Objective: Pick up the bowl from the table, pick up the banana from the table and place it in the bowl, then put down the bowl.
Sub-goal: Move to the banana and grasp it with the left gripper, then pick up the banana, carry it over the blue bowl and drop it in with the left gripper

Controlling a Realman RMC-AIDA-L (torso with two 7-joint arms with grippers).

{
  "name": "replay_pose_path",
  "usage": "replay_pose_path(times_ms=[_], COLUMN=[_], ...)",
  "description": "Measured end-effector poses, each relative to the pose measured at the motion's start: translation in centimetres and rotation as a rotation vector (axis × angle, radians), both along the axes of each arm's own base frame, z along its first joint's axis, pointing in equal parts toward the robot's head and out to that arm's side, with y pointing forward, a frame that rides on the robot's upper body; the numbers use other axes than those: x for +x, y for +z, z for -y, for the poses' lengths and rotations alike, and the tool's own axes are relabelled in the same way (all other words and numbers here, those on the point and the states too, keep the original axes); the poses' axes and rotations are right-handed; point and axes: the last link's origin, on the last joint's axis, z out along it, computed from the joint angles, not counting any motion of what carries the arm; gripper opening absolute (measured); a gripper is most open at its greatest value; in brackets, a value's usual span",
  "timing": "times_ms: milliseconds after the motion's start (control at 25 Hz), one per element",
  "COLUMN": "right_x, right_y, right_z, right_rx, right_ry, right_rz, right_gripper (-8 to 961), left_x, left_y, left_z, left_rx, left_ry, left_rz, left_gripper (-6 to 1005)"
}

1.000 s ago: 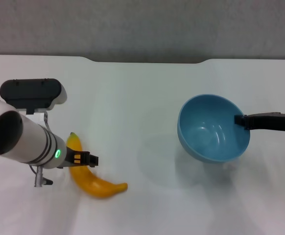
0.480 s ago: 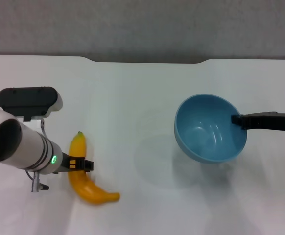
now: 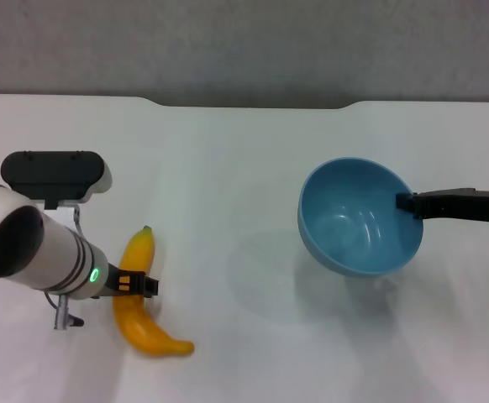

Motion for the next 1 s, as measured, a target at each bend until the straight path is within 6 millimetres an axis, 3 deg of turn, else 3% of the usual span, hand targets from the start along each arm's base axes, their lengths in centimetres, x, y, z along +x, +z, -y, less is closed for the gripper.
replay_pose_path(times_ms=[240,520,560,760,1000], right_x=[0.0,0.3,0.4,0.6,0.0], right_y=[0.0,-0.1,-0.1,-0.5,-2.2], right_z=[0.0,0.2,0.3,0.4,-0.1], right_rx=[0.0,-0.004,-0.007,-0.026,-0.086], right_ry=[-0.001,-0.01,-0.017,-0.033,-0.055], right_rz=[0.0,-0.003,-0.005,-0.011,-0.024], right_gripper=[47,47,47,48,48], left_x=[0.2,0.4,0.8,4.1,9.8], left_y=[0.1,0.3,0.6,3.2,5.4], left_z=[-0.2,-0.4,-0.6,-2.0,-2.4], left_rx=[-0.008,-0.001,0.007,0.066,0.088], left_ry=[-0.006,-0.024,-0.04,-0.168,-0.371], left_rz=[-0.005,0.003,0.01,0.071,0.223], left_gripper=[889,570,523,500,512])
